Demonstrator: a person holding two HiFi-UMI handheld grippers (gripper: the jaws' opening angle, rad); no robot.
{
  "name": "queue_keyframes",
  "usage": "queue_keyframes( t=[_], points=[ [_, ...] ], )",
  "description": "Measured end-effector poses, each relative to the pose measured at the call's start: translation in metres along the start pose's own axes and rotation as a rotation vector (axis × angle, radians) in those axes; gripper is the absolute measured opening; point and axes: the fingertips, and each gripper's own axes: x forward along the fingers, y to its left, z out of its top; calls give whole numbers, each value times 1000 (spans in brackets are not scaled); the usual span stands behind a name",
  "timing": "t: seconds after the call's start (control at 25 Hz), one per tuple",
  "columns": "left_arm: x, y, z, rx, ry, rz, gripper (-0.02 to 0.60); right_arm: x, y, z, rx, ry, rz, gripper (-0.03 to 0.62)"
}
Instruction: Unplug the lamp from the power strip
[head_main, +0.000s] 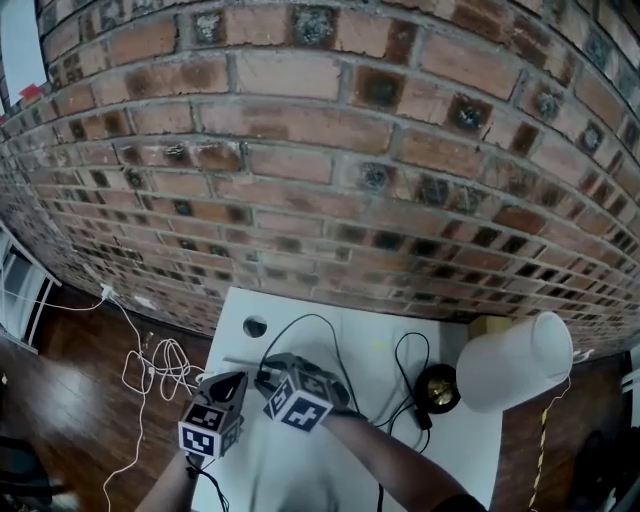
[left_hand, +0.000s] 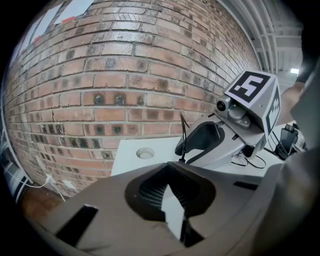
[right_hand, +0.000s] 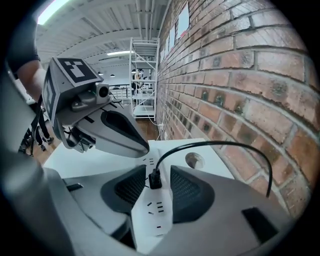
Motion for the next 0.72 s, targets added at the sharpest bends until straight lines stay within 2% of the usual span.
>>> queue_keyframes(
  t=[0.28,0.4,0.56,0.68,0.72],
  points=[
    [9,1,-14,24,43,-11,17,9,2,0,-2,12,20,166],
    [11,3,-17,38,58,-11,17,11,3,-2,-19,19,26,132],
    [14,4,-21,32,62,-15,17,15,6,-7,-32,43,41,120],
    [17,1,-22,12,74,-24,17,18,11,-9,-48,52,65,61],
    [18,0,-23,19,84,-21,17,18,12,-9,-47,48,69,60]
  ],
)
